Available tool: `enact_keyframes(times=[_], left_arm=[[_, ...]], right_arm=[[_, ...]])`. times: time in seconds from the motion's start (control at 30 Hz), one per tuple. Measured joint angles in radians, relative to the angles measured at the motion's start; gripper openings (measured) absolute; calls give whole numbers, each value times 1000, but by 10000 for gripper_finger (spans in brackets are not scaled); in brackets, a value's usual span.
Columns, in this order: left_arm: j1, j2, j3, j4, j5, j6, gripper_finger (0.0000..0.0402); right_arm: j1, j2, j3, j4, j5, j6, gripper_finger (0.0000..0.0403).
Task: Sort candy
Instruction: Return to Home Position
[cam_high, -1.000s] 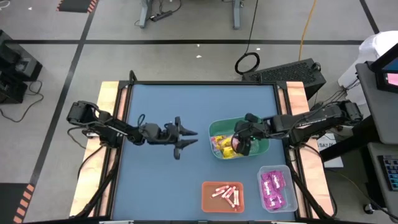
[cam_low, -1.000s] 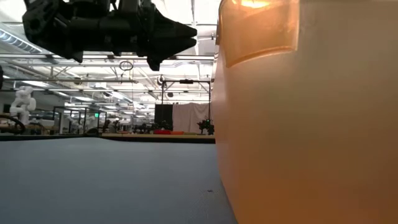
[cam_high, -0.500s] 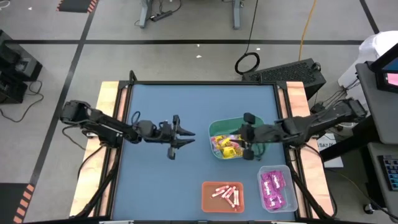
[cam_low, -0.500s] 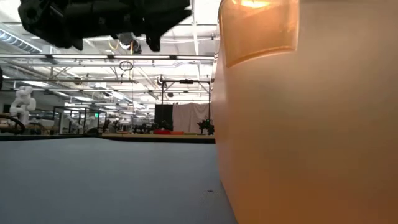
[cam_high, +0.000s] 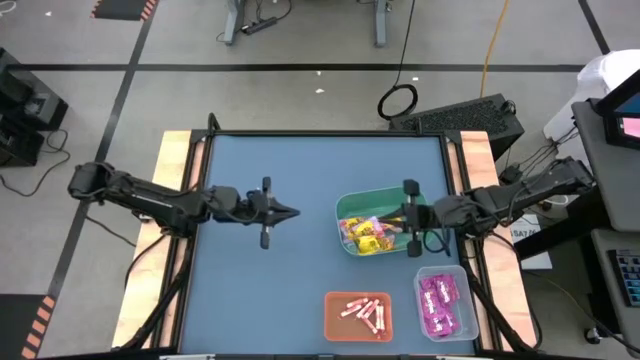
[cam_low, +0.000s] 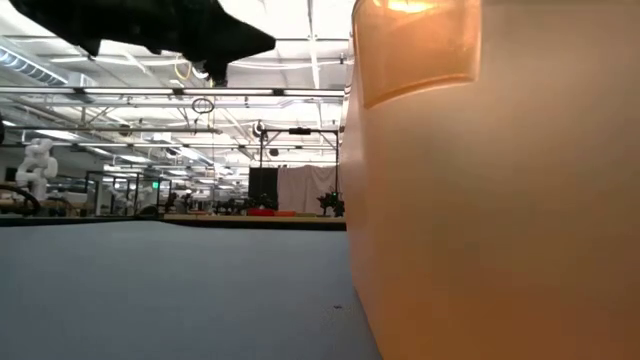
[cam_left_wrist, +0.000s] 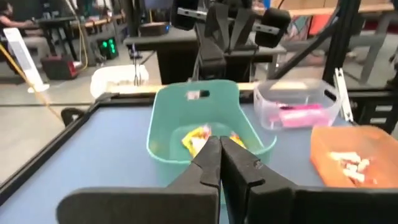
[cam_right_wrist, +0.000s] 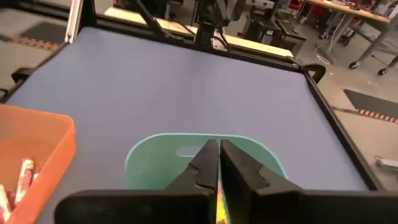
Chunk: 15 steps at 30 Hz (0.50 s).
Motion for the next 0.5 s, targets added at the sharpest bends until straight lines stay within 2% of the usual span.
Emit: enact_keyframes(times=[0.23, 0.37, 0.5], left_arm=[[-1, -55, -5, -154, -26, -7, 2], [-2, -60, -43, -154, -41, -7, 1], [-1, -78, -99, -110, -50, -8, 1]], right_arm=[[34, -101, -195, 130, -12, 55, 2], [50, -166, -270, 158, -14, 97, 1], [65, -230, -327, 218, -67, 75, 1]])
